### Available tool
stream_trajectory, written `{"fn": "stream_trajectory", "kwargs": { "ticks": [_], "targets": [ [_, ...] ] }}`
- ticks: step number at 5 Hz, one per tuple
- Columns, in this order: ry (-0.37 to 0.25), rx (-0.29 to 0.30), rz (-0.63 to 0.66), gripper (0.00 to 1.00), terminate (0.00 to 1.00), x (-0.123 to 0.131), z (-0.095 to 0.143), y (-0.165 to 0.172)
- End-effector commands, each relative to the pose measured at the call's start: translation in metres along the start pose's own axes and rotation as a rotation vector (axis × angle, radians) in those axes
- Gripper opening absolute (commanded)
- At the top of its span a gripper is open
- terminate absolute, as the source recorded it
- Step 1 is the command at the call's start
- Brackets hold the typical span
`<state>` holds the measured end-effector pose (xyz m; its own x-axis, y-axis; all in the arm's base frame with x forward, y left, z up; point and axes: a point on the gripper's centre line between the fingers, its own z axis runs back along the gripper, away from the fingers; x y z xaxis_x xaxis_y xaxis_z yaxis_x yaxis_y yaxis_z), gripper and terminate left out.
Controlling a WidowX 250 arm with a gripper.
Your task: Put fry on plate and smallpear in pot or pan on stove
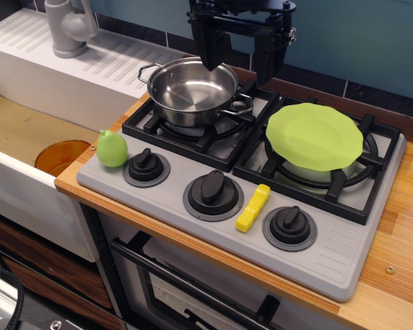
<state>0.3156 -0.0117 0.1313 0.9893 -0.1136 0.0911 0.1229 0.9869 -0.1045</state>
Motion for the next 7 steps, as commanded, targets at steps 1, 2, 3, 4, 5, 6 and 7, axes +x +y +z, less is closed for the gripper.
{"fn": "stream_trajectory", "kwargs": {
  "ticks": [1, 2, 3, 4, 5, 6, 7],
  "targets": [
    [0.0, 0.0, 0.0, 1.0, 0.0, 0.0, 0.0, 0.0],
    [-0.026, 0.097, 0.037, 1.0, 0.0, -0.018, 0.005, -0.016],
    [-0.027, 0.123, 0.051, 1.0, 0.0, -0.029, 0.003, -0.025],
    [-0.044, 0.12, 0.062, 1.0, 0.0, -0.034, -0.01, -0.031],
    [-0.06, 0.112, 0.066, 1.0, 0.0, -0.037, -0.027, -0.03],
    [-0.09, 0.104, 0.065, 1.0, 0.0, -0.043, -0.048, -0.028],
    [-0.108, 0.099, 0.07, 1.0, 0.0, -0.051, -0.065, -0.03]
  ]
}}
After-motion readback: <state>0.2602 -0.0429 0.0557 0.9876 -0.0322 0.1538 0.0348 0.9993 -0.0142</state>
